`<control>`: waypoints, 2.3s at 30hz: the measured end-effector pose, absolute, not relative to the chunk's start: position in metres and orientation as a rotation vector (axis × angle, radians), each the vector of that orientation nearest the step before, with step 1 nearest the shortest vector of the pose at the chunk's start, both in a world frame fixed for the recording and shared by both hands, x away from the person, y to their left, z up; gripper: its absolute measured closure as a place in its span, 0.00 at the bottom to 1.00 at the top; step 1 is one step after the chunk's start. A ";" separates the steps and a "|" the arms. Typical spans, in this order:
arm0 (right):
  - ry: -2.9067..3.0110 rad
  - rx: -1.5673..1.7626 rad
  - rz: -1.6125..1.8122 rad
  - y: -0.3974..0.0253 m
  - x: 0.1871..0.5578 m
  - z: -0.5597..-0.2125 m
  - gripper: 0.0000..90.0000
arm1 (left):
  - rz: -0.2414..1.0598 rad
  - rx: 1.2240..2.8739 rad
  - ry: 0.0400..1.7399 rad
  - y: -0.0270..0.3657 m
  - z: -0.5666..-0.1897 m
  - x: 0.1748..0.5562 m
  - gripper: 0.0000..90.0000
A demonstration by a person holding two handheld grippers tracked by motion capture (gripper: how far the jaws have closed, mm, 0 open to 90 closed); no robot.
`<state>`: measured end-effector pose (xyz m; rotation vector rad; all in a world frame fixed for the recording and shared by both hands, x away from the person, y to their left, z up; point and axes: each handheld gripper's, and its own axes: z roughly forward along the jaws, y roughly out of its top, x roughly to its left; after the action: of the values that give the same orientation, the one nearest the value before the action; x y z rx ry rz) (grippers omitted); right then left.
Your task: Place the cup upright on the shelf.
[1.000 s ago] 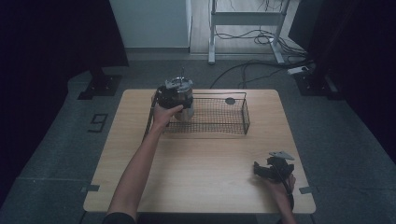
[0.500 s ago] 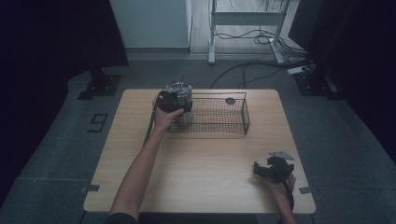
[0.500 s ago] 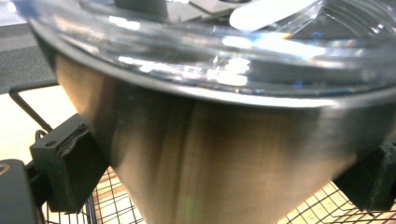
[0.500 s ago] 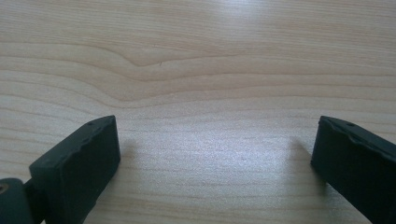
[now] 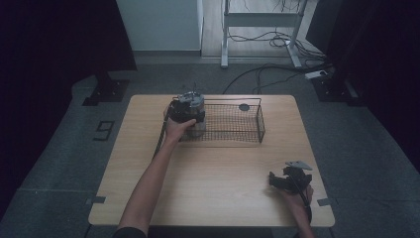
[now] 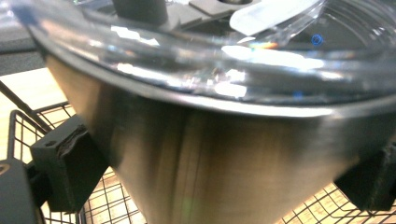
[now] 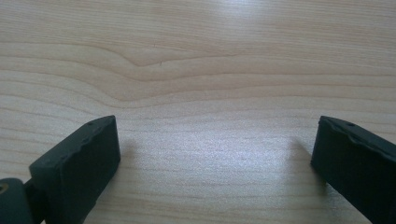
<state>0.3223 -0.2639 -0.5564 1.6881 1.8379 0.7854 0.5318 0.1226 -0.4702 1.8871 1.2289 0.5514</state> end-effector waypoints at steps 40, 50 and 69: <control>1.838 1.687 0.786 -0.264 0.322 -0.556 0.01 | 0.647 1.835 1.149 0.123 -0.454 0.502 0.00; 1.838 1.687 0.785 -0.264 0.322 -0.556 0.01 | 0.641 1.830 1.126 0.133 -0.448 0.483 0.00; 1.834 1.693 0.783 -0.263 0.322 -0.556 0.01 | 0.624 1.890 1.025 0.148 -0.437 0.422 0.00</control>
<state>0.3221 -0.2635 -0.5562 1.6926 1.8344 0.7834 0.4225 0.1481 -0.4365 1.8900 1.0249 0.6244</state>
